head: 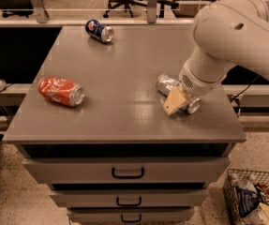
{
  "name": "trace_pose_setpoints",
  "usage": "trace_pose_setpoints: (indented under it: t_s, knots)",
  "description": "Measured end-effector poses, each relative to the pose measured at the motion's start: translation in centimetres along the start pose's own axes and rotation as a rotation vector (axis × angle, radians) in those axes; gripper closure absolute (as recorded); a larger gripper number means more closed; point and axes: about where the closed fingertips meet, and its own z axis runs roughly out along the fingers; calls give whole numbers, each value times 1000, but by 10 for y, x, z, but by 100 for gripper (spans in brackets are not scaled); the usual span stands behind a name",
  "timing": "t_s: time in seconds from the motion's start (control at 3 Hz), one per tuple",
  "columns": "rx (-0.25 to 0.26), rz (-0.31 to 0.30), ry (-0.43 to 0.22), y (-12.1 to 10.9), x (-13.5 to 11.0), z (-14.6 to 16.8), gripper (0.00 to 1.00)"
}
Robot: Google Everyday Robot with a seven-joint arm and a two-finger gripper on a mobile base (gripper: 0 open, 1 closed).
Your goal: Move redbull can near pepsi can
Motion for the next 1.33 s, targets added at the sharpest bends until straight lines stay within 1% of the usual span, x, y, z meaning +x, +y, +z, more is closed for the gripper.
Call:
trace_pose_setpoints:
  t_s: [0.33, 0.67, 1.0, 1.33]
  knots:
    - [21, -10, -28, 1, -6, -6, 64]
    - [27, -48, -66, 1, -16, -19, 88]
    - [35, -105, -118, -5, -26, -42, 100]
    - [50, -169, -170, -21, -33, -68, 100]
